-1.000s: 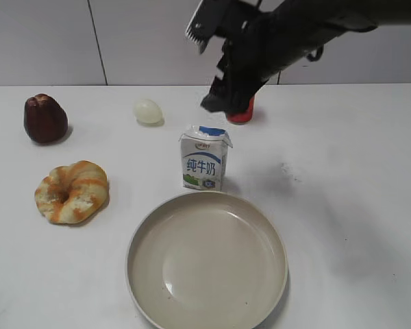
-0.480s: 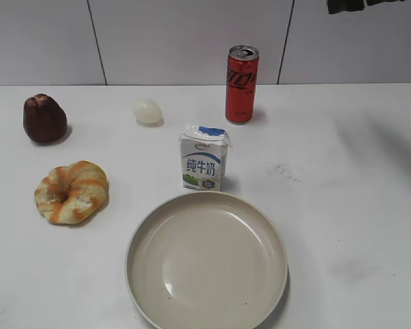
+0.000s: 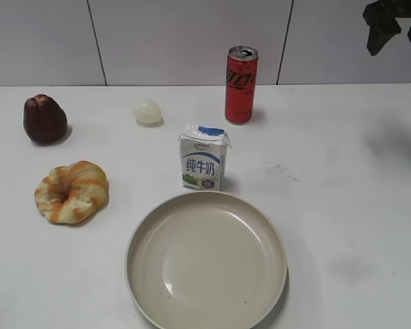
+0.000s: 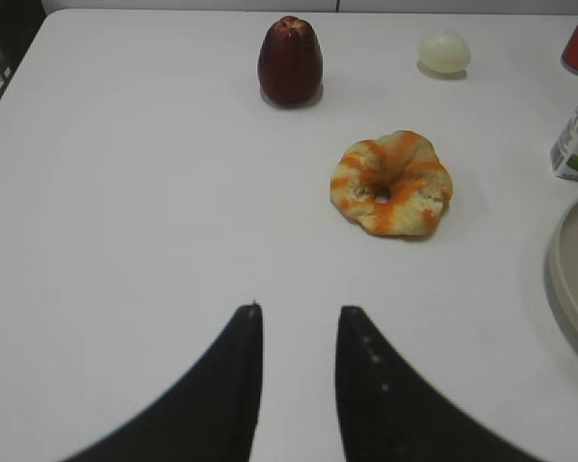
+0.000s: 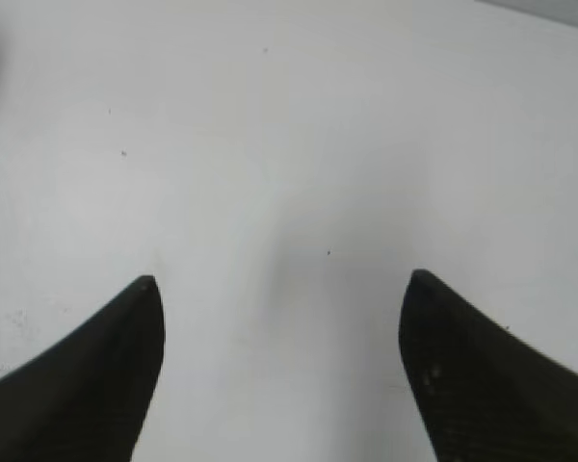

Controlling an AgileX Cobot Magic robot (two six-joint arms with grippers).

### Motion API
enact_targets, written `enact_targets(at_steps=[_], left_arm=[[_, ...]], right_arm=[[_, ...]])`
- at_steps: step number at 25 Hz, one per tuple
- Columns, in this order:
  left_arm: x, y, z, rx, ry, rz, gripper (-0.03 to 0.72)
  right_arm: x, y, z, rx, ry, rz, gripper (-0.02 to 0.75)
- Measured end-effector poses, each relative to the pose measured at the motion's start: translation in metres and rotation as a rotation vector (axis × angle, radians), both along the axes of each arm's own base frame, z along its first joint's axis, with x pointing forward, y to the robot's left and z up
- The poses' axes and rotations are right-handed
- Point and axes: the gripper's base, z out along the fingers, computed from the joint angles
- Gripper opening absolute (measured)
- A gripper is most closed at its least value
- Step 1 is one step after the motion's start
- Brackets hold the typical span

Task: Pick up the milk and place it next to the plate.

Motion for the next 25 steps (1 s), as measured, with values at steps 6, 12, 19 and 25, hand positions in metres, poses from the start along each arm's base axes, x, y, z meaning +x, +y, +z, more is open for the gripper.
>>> enact_targets(at_steps=[6,12,19,25], left_arm=[[0.0,0.0,0.0,0.0,0.0,0.0,0.209],[0.0,0.0,0.0,0.0,0.0,0.0,0.209],[0.0,0.0,0.0,0.0,0.0,0.0,0.209],[0.0,0.0,0.0,0.0,0.0,0.0,0.209]], right_arm=[[-0.035,-0.001,0.019,0.012,0.02,-0.002,0.575],[-0.109,-0.007,0.017,0.013,0.128,-0.008,0.573],[-0.204,-0.01,-0.006,0.053,0.218,-0.033,0.573],[-0.279,-0.015,-0.028,0.065,0.181,-0.043,0.573]])
